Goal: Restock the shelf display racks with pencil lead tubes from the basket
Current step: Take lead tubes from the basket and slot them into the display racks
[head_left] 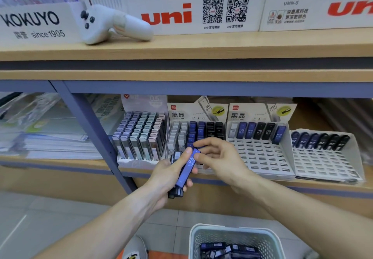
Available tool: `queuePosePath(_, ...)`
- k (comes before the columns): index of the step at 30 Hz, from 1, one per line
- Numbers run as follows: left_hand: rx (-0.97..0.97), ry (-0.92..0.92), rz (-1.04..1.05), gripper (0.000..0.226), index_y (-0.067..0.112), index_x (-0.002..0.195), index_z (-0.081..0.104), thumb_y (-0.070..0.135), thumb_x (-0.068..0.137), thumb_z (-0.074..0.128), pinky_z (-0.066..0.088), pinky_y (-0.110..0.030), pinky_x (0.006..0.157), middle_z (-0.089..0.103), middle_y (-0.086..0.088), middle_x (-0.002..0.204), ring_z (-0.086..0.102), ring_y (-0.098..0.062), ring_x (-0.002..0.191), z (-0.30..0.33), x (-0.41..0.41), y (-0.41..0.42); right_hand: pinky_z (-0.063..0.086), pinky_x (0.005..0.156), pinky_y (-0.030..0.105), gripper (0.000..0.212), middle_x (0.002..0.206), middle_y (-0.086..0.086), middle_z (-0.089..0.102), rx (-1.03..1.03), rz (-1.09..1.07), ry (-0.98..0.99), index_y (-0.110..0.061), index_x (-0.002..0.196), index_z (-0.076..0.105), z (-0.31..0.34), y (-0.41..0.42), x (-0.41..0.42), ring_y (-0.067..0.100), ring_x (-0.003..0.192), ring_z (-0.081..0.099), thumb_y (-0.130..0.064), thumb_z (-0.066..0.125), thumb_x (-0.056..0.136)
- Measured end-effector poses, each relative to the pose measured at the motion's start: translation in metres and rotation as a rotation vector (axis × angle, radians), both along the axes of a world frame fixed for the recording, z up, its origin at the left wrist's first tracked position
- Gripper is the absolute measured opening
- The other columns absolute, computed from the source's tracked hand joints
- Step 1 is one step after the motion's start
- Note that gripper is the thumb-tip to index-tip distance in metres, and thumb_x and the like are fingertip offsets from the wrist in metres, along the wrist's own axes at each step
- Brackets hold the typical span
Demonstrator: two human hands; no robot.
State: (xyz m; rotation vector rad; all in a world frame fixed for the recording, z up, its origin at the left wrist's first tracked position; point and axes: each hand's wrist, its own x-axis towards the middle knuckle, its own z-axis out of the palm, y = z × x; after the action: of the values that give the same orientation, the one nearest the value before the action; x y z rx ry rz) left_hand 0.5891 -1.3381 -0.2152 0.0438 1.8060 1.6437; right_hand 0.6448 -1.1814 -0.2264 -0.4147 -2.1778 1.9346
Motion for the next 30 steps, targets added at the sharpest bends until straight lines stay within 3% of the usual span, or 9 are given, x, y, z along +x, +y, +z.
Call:
queuePosePath(5, 0.025, -0.012, 0.018, 0.057, 0.002, 0.108, 0.073, 0.055, 0.086, 0.071, 0.046, -0.026, 0.044, 0.077, -0.013, 0.087, 0.065, -0.022, 0.057, -0.005, -0.003, 0.0, 0.061, 0.081, 0.03, 0.024, 0.092, 0.01, 0.078, -0.136, -0.08, 0.011, -0.012, 0.108, 0.071, 0.009, 0.013, 0.003, 0.024, 0.088, 0.076, -0.005, 0.078, 0.086)
queuePosePath(8, -0.02, -0.022, 0.057, 0.053, 0.001, 0.101, 0.068, 0.051, 0.086, 0.073, 0.044, -0.025, 0.042, 0.073, -0.009, 0.074, 0.061, -0.02, 0.05, -0.009, -0.001, -0.001, 0.061, 0.079, 0.031, 0.019, 0.089, 0.013, 0.076, -0.149, -0.221, 0.057, -0.011, 0.101, 0.072, 0.01, 0.026, 0.002, 0.028, 0.086, 0.075, -0.002, 0.078, 0.086)
queuePosePath(11, -0.074, -0.039, 0.064, 0.05, 0.007, 0.101, 0.06, 0.052, 0.084, 0.076, 0.044, -0.026, 0.043, 0.059, -0.003, 0.062, 0.052, -0.018, 0.046, -0.016, -0.001, -0.003, 0.061, 0.082, 0.033, 0.018, 0.089, 0.006, 0.075, 0.001, -0.305, 0.111, -0.018, 0.095, 0.072, 0.006, 0.036, 0.0, 0.023, 0.086, 0.073, -0.005, 0.079, 0.085)
queuePosePath(16, -0.005, -0.14, 0.066, 0.04, 0.011, 0.103, 0.048, 0.039, 0.091, 0.074, 0.043, -0.026, 0.044, 0.056, -0.004, 0.064, 0.05, -0.018, 0.048, -0.019, 0.0, -0.002, 0.056, 0.075, 0.018, 0.019, 0.087, -0.011, 0.071, 0.344, -0.257, 0.211, -0.022, 0.094, 0.069, 0.001, 0.029, 0.001, 0.002, 0.081, 0.068, -0.008, 0.078, 0.086)
queuePosePath(22, 0.119, -0.268, 0.084, 0.017, 0.003, 0.101, 0.053, 0.016, 0.1, 0.064, 0.048, -0.028, 0.046, 0.057, -0.01, 0.068, 0.054, -0.021, 0.051, -0.016, 0.003, 0.003, 0.058, 0.078, 0.019, 0.014, 0.088, -0.012, 0.072, 0.553, -0.153, 0.252, -0.019, 0.098, 0.071, -0.009, 0.02, 0.0, 0.002, 0.085, 0.069, -0.01, 0.077, 0.088)
queuePosePath(30, 0.18, -0.298, 0.107, 0.018, -0.002, 0.103, 0.057, 0.012, 0.098, 0.066, 0.053, -0.028, 0.046, 0.062, -0.014, 0.072, 0.061, -0.024, 0.054, -0.008, 0.006, 0.004, 0.059, 0.078, 0.023, 0.017, 0.09, -0.012, 0.073, 0.683, -0.115, 0.27, -0.02, 0.101, 0.074, -0.015, 0.023, -0.005, 0.002, 0.084, 0.069, -0.01, 0.078, 0.088)
